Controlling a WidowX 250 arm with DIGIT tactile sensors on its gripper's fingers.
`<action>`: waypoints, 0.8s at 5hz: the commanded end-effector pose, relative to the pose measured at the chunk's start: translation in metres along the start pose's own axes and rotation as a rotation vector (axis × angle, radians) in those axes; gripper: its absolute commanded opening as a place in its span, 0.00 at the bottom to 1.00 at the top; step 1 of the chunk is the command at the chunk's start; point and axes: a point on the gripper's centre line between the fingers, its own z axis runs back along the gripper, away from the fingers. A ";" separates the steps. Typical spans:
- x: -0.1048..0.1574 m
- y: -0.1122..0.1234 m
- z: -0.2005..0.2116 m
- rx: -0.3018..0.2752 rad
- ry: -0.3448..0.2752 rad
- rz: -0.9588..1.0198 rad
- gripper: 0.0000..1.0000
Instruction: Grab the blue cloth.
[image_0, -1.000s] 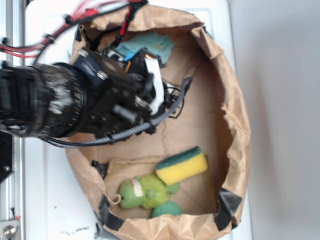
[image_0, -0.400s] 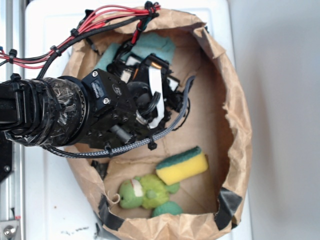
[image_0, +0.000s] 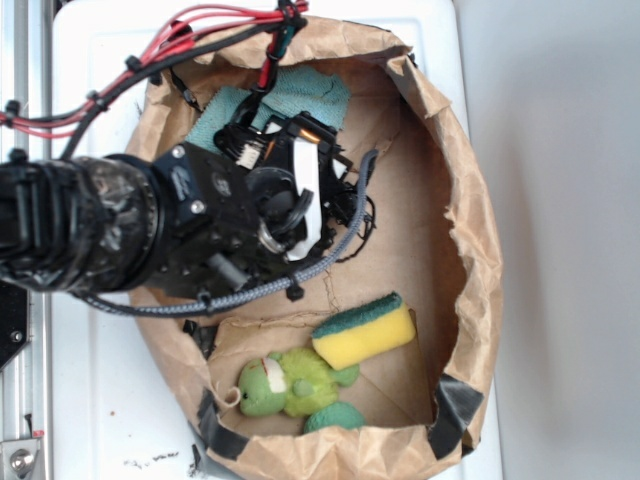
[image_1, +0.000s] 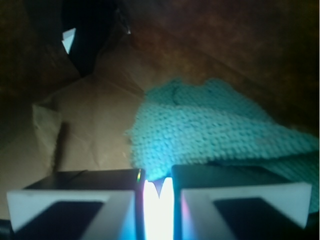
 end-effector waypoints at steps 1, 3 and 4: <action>0.022 0.007 0.022 -0.038 0.009 0.033 0.00; 0.027 0.014 0.028 -0.037 0.055 0.056 1.00; 0.024 0.017 0.026 -0.006 0.055 0.111 1.00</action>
